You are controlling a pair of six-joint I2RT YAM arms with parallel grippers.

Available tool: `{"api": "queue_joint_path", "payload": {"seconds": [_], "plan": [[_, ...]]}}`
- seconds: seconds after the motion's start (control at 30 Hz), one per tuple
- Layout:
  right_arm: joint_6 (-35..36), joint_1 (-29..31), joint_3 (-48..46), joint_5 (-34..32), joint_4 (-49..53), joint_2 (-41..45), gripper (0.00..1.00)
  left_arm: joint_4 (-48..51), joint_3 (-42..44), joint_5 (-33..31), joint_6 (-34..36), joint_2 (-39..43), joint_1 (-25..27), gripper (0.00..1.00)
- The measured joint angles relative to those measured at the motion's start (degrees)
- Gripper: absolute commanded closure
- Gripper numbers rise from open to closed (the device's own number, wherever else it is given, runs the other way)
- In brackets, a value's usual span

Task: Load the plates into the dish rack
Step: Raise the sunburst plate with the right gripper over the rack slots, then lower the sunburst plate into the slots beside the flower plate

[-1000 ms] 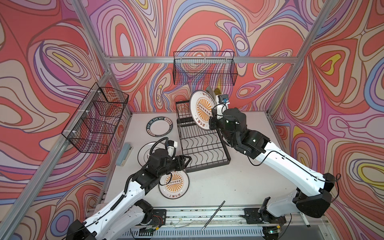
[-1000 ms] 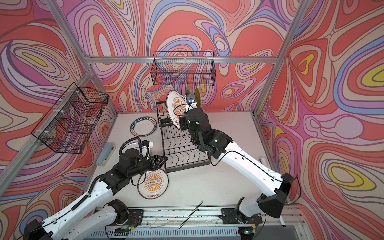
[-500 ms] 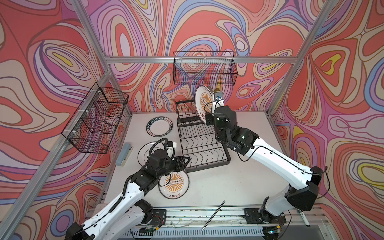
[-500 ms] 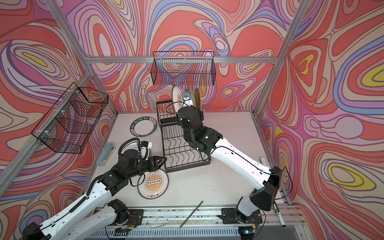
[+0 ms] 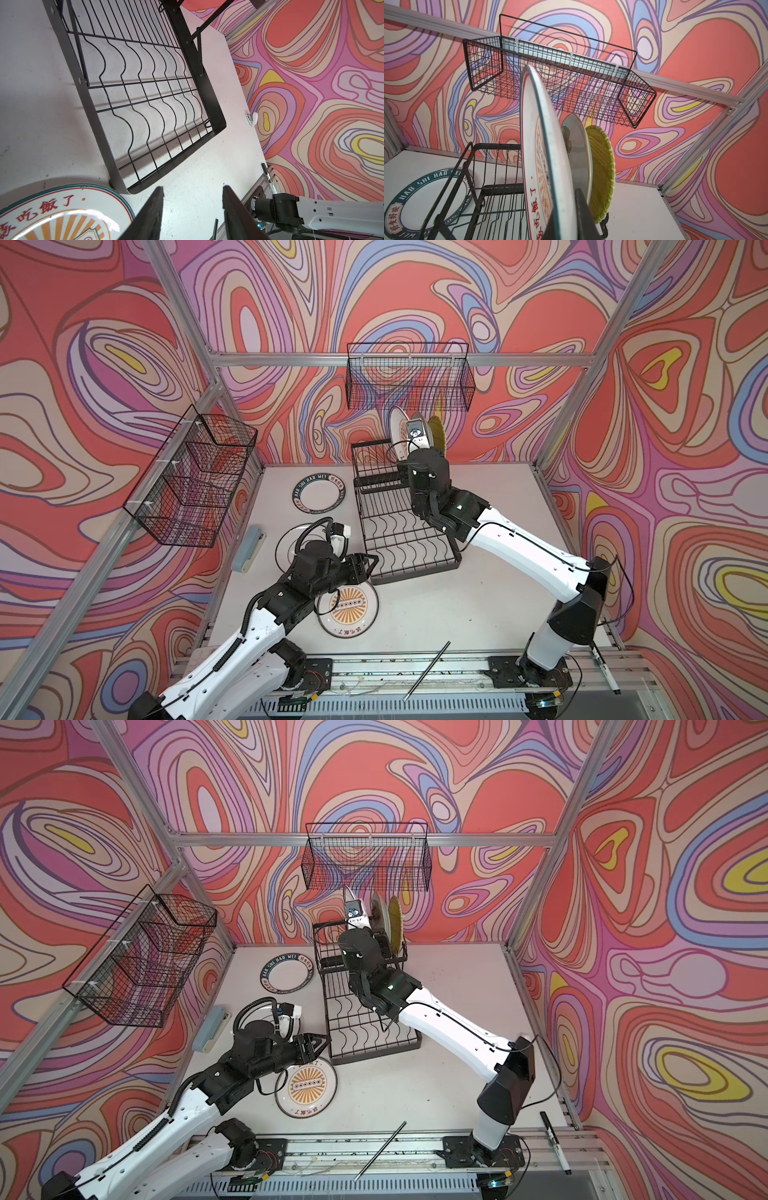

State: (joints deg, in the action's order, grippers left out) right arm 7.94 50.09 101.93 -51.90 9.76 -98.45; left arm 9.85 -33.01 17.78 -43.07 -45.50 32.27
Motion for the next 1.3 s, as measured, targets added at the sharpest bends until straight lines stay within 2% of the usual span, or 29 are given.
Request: {"api": "queue_joint_path", "payload": {"seconds": [0.47, 1.3], "plan": [[4.66, -0.50, 2.23, -3.08, -3.23, -4.24, 1.00, 1.16, 0.00, -0.48, 0.59, 0.79, 0.00, 0.51], [1.36, -5.20, 2.51, -0.96, -1.16, -6.29, 1.00, 1.18, 0.00, -0.94, 1.14, -1.20, 0.00, 0.51]]}}
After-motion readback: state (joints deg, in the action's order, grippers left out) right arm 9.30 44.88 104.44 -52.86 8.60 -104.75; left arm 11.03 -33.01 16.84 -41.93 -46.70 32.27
